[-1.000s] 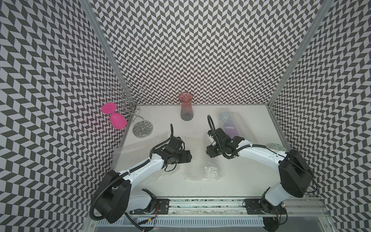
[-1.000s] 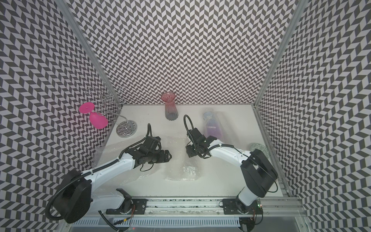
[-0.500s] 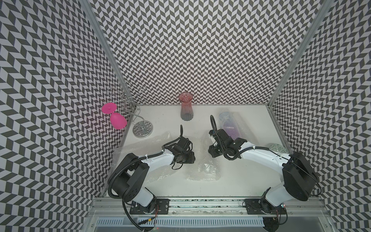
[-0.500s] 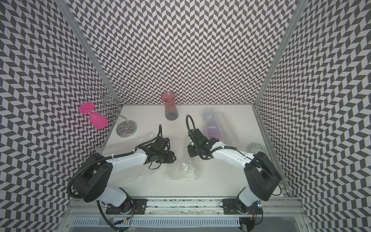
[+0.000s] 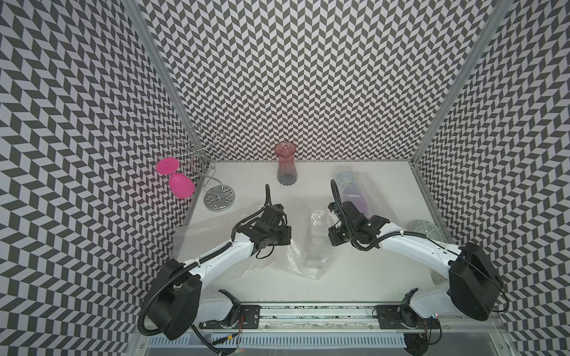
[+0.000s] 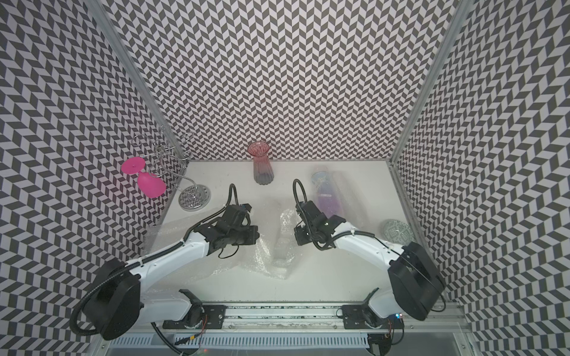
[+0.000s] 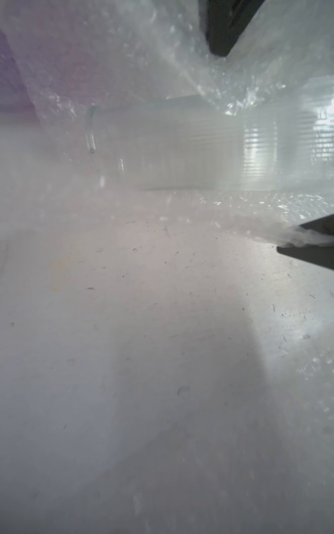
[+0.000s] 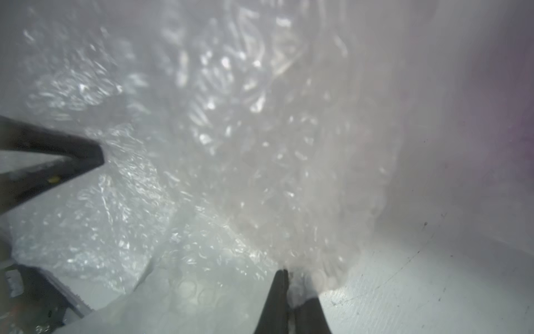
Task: Unwrap the vase from the bubble wrap
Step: Unwrap the bubble wrap at the center of the board.
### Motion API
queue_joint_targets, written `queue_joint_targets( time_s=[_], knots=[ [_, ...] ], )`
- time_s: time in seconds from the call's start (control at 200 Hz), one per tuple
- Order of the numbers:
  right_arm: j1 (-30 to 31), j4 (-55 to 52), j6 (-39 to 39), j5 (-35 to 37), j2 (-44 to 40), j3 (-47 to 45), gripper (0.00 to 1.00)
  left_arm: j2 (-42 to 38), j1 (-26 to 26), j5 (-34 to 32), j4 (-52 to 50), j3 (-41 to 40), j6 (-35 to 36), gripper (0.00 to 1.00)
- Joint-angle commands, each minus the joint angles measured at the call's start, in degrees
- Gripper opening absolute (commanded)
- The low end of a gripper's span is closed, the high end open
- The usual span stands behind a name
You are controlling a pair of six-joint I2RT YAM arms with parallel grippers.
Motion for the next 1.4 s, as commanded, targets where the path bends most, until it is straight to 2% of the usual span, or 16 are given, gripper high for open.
queue_joint_targets(
  time_s=[0.0, 0.12, 0.235, 0.37, 0.556, 0.691, 0.791, 0.986, 1.171, 1.397],
  knots=[
    [-0.5, 0.1, -0.1, -0.8, -3.3, -1.5, 0.08, -2.9, 3.4, -2.8, -5.3, 0.5, 2.5, 0.0],
    [-1.0, 0.7, 0.6, -0.9, -4.7, -4.5, 0.15, -5.7, 6.9, -2.2, -7.2, -0.7, 3.3, 0.0],
    [-1.2, -0.3, 0.9, 0.0, -5.5, -4.6, 0.24, -7.4, 7.5, -1.6, -8.4, -0.1, 3.3, 0.0],
    [-1.3, -3.6, 0.5, 2.0, -6.3, -0.5, 0.38, -7.8, 7.4, -1.1, -10.7, 1.3, 3.0, 0.0],
    [-1.0, -7.1, 0.1, 3.9, -8.2, 6.7, 0.63, -8.8, 7.5, -1.1, -12.0, 2.0, 2.7, 0.0],
    [1.0, -8.2, 0.3, 5.3, -8.0, 11.1, 0.72, -8.4, 7.4, -1.2, -13.1, 3.6, 2.7, 0.0],
    [3.4, -8.7, 0.6, 6.4, -6.8, 13.3, 0.83, -8.7, 7.4, -1.4, -14.3, 5.8, 2.6, 0.0],
    [4.6, -5.6, 0.6, 5.1, -4.0, 14.2, 0.88, -9.0, 7.6, -1.1, -15.4, 7.0, 1.8, 0.0],
    [4.5, -2.4, 0.3, 3.8, 4.3, 15.4, 0.9, -11.6, 7.6, 0.1, -13.6, 4.1, -0.9, 0.0],
    [-0.9, 0.6, 0.1, -3.8, 15.0, 18.5, 0.91, -13.2, 7.9, 3.0, -9.8, -0.5, -3.9, 0.0]
  ],
)
